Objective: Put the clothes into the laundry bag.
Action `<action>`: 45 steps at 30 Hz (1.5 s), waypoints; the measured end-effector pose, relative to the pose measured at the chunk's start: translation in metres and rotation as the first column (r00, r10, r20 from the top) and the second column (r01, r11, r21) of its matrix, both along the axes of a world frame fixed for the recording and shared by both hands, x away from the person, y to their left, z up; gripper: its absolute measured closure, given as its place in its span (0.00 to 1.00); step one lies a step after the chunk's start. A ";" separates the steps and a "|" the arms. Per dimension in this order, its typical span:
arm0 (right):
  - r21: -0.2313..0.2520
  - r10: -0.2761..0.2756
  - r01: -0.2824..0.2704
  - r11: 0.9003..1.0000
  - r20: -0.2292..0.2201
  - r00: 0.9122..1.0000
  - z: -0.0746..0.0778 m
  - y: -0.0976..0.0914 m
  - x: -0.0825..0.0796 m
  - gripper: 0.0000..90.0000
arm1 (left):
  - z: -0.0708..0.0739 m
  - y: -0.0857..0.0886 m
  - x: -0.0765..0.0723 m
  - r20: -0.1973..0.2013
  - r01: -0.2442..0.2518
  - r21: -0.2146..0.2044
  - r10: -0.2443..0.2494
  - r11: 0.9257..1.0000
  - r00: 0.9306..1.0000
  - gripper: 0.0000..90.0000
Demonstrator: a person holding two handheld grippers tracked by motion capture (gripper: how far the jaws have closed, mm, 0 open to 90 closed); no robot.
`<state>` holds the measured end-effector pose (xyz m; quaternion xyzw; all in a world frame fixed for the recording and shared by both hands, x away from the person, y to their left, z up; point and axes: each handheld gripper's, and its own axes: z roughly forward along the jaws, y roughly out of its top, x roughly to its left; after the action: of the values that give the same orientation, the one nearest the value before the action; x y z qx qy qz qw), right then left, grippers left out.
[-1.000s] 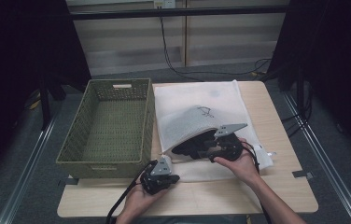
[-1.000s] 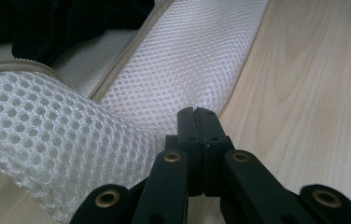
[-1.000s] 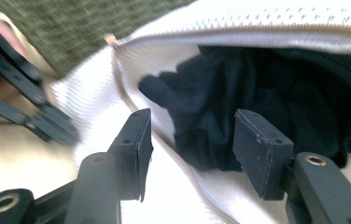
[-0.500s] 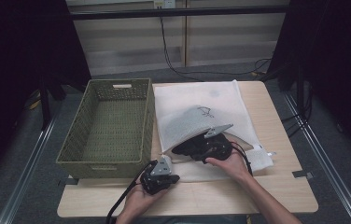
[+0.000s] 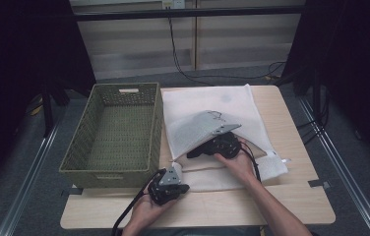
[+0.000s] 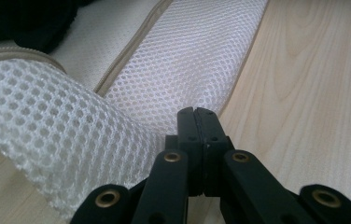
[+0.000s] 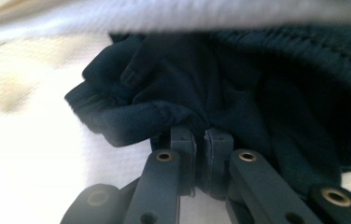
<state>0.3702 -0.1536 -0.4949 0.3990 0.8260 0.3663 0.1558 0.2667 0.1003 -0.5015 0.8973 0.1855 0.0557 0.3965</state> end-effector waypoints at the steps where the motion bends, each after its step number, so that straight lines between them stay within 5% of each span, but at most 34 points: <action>1: -0.007 -0.014 0.014 1.000 0.000 1.000 0.000 0.000 0.002 0.95 | 0.000 0.000 0.000 0.002 0.001 0.001 -0.001 1.000 1.000 1.00; 6: 0.008 -0.085 0.085 0.996 0.022 0.996 -0.001 0.001 0.010 0.95 | 0.000 0.000 0.000 0.001 0.000 0.001 0.000 1.000 1.000 1.00; 12: 0.018 0.001 -0.001 1.000 -0.020 1.000 0.000 -0.001 -0.001 0.75 | 0.000 0.000 0.000 -0.005 -0.003 0.001 0.003 1.000 1.000 1.00; 16: 0.089 0.076 -0.073 0.993 -0.030 0.997 0.011 -0.016 -0.017 0.54 | 0.000 0.000 0.000 -0.003 -0.005 -0.003 0.005 1.000 1.000 1.00; 18: 0.092 0.085 -0.082 0.992 -0.030 0.996 0.016 -0.020 -0.022 0.53 | 0.000 0.000 0.000 -0.005 -0.004 0.002 0.004 1.000 1.000 1.00; 23: 0.136 0.087 -0.091 0.987 0.032 0.996 0.048 -0.045 -0.048 0.52 | 0.000 0.000 0.000 -0.007 -0.002 -0.004 0.002 1.000 1.000 1.00; 31: 0.189 0.026 -0.050 0.981 0.125 0.992 0.080 -0.071 -0.050 0.50 | 0.000 0.000 0.001 -0.011 -0.001 -0.008 0.001 1.000 1.000 1.00; 40: 0.087 0.021 -0.030 0.996 0.102 0.995 0.072 -0.064 -0.023 0.40 | -0.001 0.000 0.001 -0.013 -0.003 -0.013 0.003 1.000 1.000 1.00; 43: 0.056 0.013 -0.019 0.998 0.098 0.995 0.067 -0.059 -0.015 0.44 | -0.001 0.000 0.001 -0.012 -0.004 -0.013 0.004 1.000 1.000 1.00; 45: 0.040 -0.001 -0.004 0.999 0.104 0.995 0.065 -0.055 -0.012 0.56 | 0.000 0.000 0.001 -0.009 -0.006 -0.008 0.006 1.000 1.000 1.00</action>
<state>0.3585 -0.2088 -0.4301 0.3819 0.8096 0.4032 0.1901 0.2674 0.1003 -0.5018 0.8955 0.1902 0.0520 0.3990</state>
